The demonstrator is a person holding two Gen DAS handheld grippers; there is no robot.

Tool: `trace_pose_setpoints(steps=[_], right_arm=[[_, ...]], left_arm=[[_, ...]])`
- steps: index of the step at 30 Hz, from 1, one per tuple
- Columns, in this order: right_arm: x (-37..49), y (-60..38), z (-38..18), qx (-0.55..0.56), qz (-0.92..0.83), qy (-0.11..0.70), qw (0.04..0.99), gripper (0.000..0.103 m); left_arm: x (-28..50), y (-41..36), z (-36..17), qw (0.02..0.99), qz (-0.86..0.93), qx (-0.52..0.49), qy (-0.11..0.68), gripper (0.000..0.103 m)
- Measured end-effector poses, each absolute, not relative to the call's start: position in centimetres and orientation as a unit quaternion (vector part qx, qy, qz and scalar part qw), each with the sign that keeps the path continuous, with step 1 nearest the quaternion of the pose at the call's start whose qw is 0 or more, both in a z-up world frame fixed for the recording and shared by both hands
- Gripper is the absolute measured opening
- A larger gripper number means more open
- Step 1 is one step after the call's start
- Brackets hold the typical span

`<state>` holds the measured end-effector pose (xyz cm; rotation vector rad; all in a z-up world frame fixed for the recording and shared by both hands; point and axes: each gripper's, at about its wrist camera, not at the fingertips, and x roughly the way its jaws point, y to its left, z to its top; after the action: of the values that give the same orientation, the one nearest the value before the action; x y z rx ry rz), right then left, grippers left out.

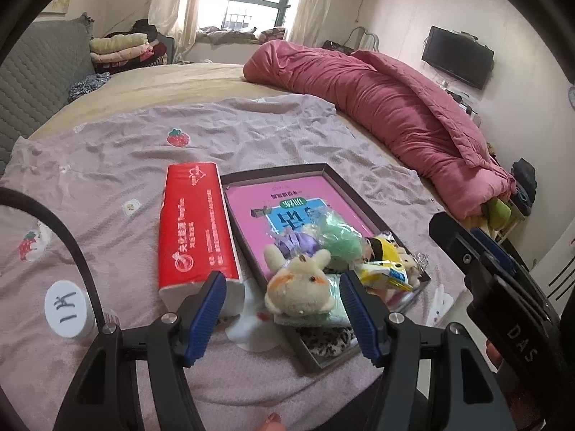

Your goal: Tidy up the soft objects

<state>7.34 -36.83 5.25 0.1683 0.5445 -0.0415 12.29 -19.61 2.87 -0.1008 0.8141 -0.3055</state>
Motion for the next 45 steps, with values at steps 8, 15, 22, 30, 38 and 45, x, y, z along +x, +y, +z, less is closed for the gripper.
trace_pose_setpoints(steps=[8,15,22,30,38,45], right_arm=[[5.4,-35.4,6.2,0.071,-0.041,0.283,0.956,0.075],[3.9,-34.8,7.3,0.077,-0.047,0.295,0.951,0.075],[1.9,-34.0,8.0,0.079,-0.039,0.305,0.948,0.075],[-0.4,-33.0,6.8,0.076,-0.035,0.33,0.94,0.075],[-2.1,-33.0,6.1,0.074,-0.036,0.344,0.935,0.075],[-3.0,-33.5,5.2,0.087,-0.04,0.368,0.925,0.075]], left_arm=[[10.3,-18.8,3.6,0.909,-0.143,-0.048,0.389,0.065],[8.9,-17.6,4.3,0.909,-0.132,-0.042,0.392,0.065],[7.0,-16.6,4.3,0.905,-0.133,-0.044,0.401,0.065],[4.9,-15.7,3.7,0.901,-0.133,-0.054,0.41,0.065],[3.6,-15.9,3.3,0.898,-0.131,-0.042,0.418,0.065],[2.5,-16.6,2.8,0.896,-0.132,-0.019,0.423,0.065]])
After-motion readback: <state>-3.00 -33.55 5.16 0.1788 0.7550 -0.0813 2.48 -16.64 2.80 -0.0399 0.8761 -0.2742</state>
